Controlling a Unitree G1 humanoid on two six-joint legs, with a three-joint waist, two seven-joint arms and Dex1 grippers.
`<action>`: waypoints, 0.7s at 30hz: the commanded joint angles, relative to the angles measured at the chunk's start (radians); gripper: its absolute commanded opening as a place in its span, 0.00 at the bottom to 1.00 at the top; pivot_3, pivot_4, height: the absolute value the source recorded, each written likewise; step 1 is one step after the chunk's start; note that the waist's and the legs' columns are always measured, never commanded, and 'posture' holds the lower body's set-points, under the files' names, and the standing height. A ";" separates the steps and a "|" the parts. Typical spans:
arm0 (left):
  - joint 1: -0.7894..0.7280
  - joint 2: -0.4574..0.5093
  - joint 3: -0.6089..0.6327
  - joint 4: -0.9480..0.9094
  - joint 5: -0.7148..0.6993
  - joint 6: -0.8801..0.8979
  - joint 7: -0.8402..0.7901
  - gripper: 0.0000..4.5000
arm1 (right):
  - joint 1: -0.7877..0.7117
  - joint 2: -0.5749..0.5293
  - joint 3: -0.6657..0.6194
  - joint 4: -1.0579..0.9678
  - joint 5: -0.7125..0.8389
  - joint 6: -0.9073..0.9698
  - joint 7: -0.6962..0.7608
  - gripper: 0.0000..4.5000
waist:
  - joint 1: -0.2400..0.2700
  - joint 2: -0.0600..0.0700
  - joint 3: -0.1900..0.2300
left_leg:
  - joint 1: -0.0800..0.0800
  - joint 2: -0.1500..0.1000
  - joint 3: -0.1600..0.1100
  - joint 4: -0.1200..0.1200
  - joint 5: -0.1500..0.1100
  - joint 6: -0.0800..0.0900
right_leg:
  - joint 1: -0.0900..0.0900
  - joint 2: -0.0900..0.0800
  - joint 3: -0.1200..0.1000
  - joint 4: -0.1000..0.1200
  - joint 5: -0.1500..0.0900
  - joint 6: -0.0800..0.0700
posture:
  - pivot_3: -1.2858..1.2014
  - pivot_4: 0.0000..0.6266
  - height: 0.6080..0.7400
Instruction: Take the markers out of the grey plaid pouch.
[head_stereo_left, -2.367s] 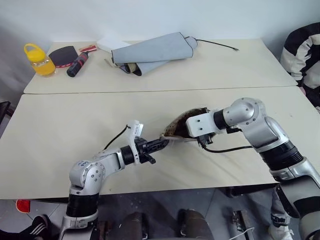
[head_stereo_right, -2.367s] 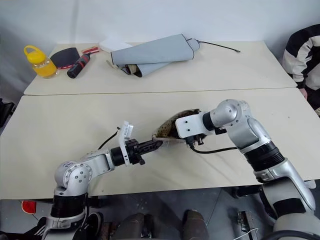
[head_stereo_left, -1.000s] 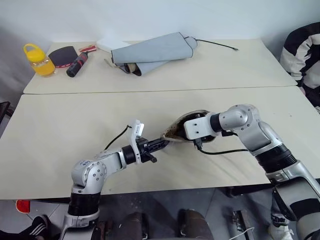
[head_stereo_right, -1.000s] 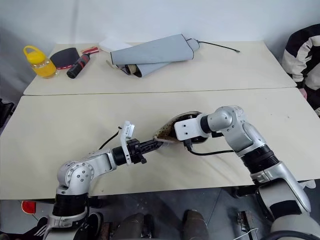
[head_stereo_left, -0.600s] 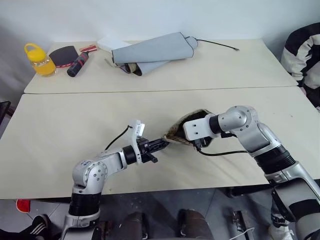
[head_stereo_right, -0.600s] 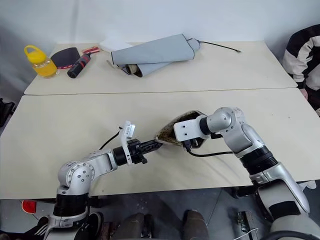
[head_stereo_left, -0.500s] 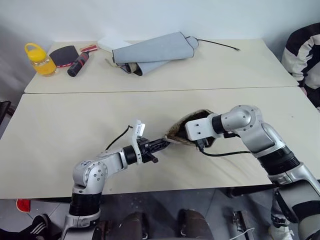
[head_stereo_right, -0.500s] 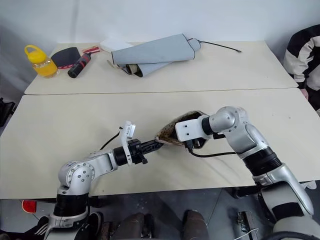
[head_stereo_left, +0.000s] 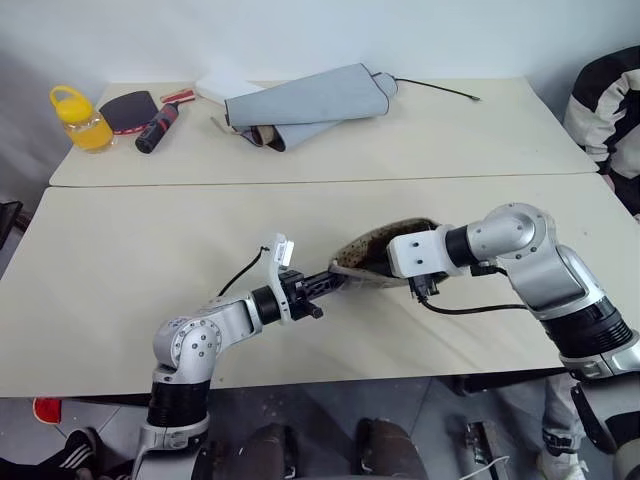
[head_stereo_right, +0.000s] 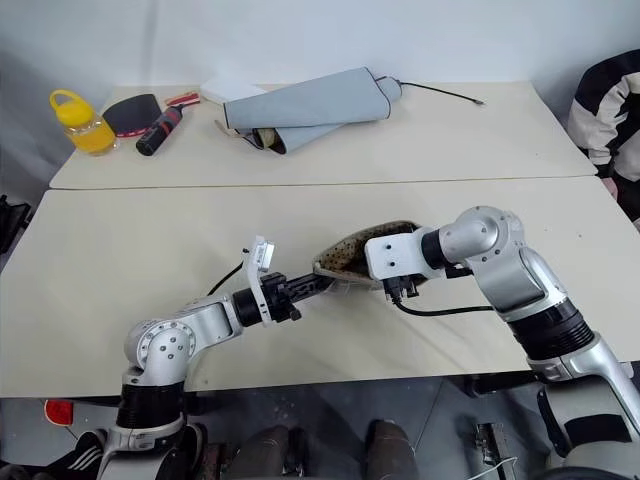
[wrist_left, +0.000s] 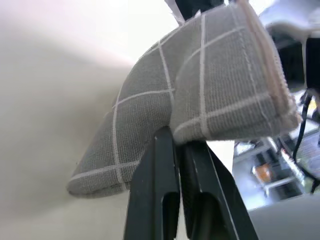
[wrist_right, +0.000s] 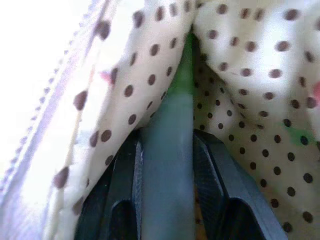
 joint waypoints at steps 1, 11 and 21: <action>-0.025 -0.008 0.046 -0.029 -0.040 -0.011 0.019 0.00 | 0.007 0.003 0.010 -0.059 0.024 -0.020 0.027 0.23 | 0.000 0.000 0.000 | 0.000 0.000 0.000 0.000 0.000 0.000 | 0.000 0.000 0.000 0.000 0.000 0.000 | 0.52 0.24 1.00; -0.033 -0.032 0.082 -0.011 -0.085 -0.009 0.048 0.00 | -0.071 0.002 -0.030 -0.019 0.048 -0.145 0.023 0.23 | 0.006 0.000 0.000 | 0.000 0.000 0.000 0.000 0.000 0.000 | 0.000 0.000 0.000 -0.001 0.000 0.000 | 0.52 0.24 1.00; 0.026 0.249 -0.291 -0.081 0.337 -0.355 -0.129 0.00 | -0.133 0.052 -0.059 0.101 -0.024 -0.196 -0.103 0.23 | 0.011 0.001 0.000 | 0.000 0.000 0.002 -0.001 0.000 0.000 | 0.000 0.001 0.001 -0.004 0.000 0.000 | 0.52 0.24 1.00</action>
